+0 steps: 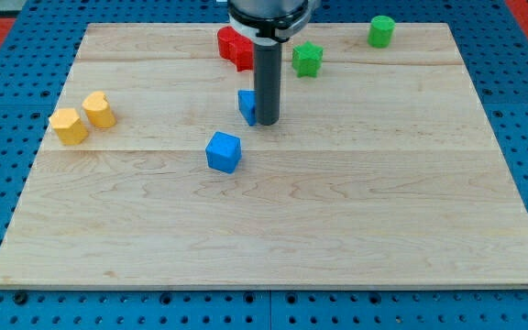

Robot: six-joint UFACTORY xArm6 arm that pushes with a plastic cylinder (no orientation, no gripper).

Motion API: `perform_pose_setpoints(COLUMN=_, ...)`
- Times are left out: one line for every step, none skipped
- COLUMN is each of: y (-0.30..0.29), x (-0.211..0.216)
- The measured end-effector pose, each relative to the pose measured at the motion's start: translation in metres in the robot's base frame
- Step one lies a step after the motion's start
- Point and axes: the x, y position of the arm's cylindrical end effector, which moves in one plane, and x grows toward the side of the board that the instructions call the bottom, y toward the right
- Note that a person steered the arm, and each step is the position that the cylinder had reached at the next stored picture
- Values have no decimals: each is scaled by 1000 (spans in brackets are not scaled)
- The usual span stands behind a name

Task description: Slide blue cube to the left slightly

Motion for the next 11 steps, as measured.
perform_pose_setpoints(y=5, x=47)
perform_pose_setpoints(y=-21, x=82)
perform_pose_setpoints(y=-72, x=79)
perform_pose_setpoints(y=-87, x=74)
perform_pose_setpoints(y=-137, x=86)
perform_pose_setpoints(y=-131, x=50)
perform_pose_setpoints(y=-124, x=-2)
perform_pose_setpoints(y=-134, x=-52)
perform_pose_setpoints(y=-182, x=-65)
perform_pose_setpoints(y=-204, x=-38)
perform_pose_setpoints(y=-206, x=10)
